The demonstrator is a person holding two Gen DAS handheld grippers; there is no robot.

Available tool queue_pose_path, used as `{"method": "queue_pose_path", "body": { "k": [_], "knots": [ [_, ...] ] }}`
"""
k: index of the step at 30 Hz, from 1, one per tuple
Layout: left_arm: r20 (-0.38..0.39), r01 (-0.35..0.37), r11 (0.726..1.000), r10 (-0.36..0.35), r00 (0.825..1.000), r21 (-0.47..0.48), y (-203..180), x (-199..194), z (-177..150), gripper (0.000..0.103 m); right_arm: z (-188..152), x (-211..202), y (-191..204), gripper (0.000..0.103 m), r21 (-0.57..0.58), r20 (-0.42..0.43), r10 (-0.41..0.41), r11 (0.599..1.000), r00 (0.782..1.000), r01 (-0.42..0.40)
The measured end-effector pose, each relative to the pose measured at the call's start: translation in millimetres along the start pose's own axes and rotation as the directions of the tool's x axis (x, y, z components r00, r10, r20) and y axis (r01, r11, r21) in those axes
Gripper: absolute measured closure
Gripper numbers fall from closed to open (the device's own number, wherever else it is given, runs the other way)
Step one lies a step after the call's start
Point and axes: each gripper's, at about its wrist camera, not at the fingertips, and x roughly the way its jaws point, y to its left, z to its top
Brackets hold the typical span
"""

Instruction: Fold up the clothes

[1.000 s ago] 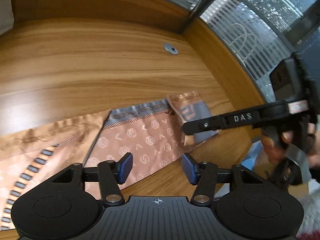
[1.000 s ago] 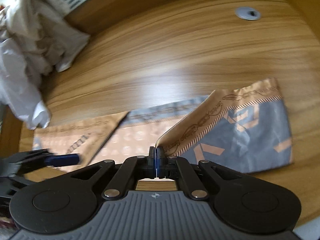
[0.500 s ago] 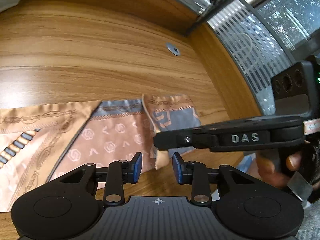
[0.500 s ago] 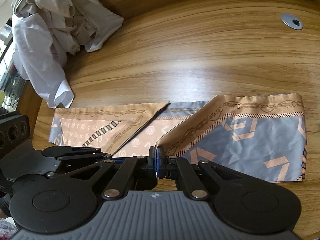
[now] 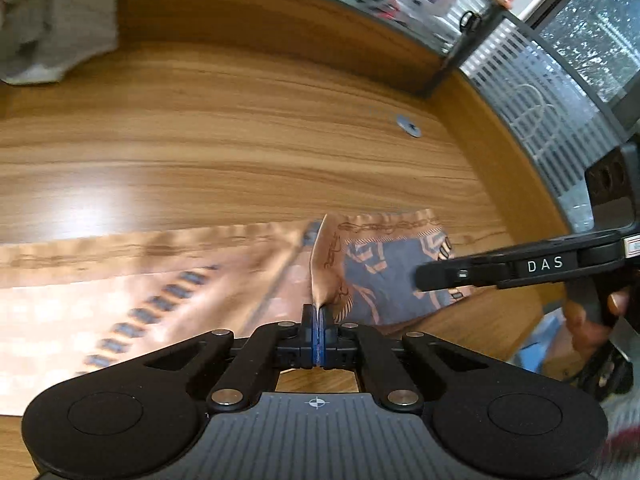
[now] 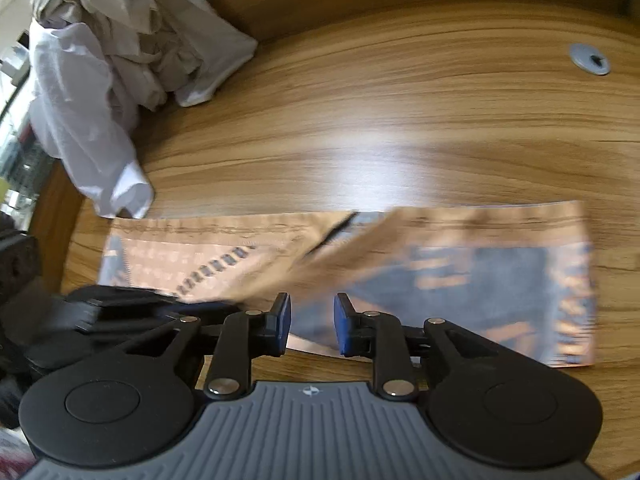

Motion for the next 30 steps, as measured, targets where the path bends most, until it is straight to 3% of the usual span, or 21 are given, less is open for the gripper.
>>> {"method": "queue_pose_path", "body": {
  "k": [5,15,30],
  "knots": [
    [0.019,-0.093,0.995,0.092,0.996,0.041,13,-25,-4,0.1,-11,3,-20,0.076,0.023,-0.014,-0.086,0.996,0.996,0.086],
    [0.018,-0.228,0.973,0.229,0.973,-0.032,51,-53,-25,0.1,-17,9,-37,0.076,-0.003,-0.03,-0.143,0.99,0.989,0.143],
    [0.003,-0.422,0.898,0.426,0.905,-0.121,99,-80,-46,0.1,-20,14,-33,0.075,-0.038,-0.05,-0.142,0.989,0.989,0.14]
  ]
}}
